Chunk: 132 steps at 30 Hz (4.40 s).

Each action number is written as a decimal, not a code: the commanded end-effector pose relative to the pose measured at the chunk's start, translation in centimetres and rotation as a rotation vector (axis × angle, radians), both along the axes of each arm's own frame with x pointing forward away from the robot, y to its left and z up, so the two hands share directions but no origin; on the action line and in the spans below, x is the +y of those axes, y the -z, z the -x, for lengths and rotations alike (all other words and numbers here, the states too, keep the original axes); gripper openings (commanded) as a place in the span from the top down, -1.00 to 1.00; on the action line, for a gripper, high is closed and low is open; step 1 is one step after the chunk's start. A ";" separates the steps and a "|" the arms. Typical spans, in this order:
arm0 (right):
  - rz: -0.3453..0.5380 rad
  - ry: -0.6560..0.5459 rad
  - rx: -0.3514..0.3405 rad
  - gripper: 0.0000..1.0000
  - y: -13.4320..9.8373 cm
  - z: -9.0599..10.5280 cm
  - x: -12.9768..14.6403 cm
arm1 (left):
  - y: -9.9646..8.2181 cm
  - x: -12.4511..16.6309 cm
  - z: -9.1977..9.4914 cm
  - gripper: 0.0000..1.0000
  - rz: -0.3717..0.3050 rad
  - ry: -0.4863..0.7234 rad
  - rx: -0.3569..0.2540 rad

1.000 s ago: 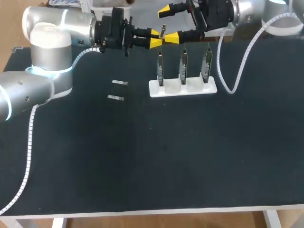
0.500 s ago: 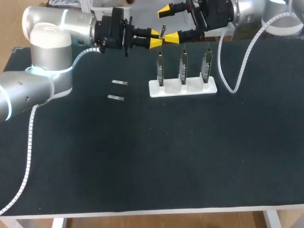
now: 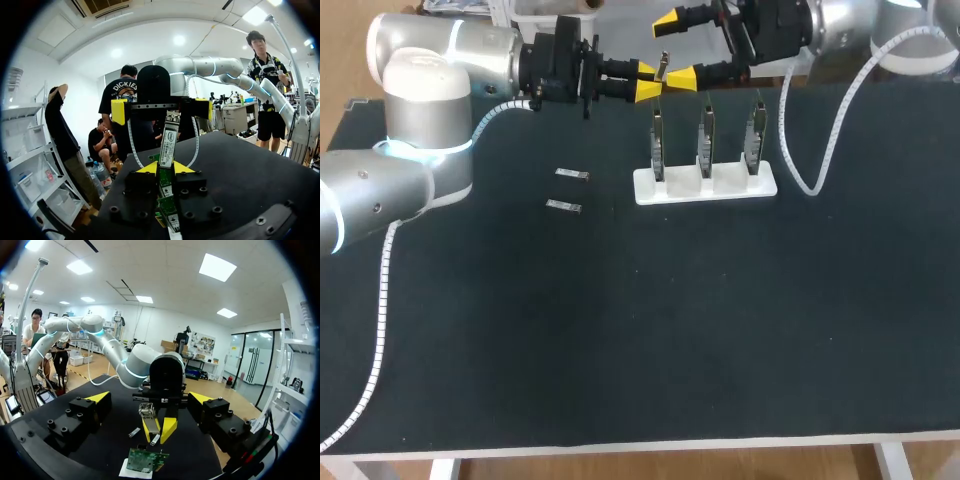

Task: Pick up the optical module with the left hand, and insert it into the network port with the right hand.

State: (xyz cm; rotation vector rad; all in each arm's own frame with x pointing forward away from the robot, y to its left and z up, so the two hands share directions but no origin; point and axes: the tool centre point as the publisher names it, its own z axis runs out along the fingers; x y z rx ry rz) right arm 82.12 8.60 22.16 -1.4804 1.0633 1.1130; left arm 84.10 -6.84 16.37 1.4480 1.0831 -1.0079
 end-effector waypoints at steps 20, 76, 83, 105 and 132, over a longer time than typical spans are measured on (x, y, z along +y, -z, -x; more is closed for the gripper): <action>-0.020 0.002 0.004 -1.00 0.6 0.6 0.9 | 0.0 -0.1 -0.3 1.00 -0.002 0.006 0.000; -0.020 0.002 0.004 1.00 0.6 0.6 0.9 | 0.0 -0.1 -0.3 1.00 -0.002 0.006 0.000; -0.020 0.002 0.004 1.00 0.6 0.6 0.9 | 0.0 -0.1 -0.3 -1.00 -0.002 0.006 0.000; -0.020 0.002 0.004 1.00 0.6 0.6 0.9 | 0.0 -0.1 -0.3 -1.00 -0.002 0.006 0.000; -0.020 0.002 0.004 1.00 0.6 0.6 0.9 | -0.1 1.8 0.9 -1.00 -0.219 -0.003 0.079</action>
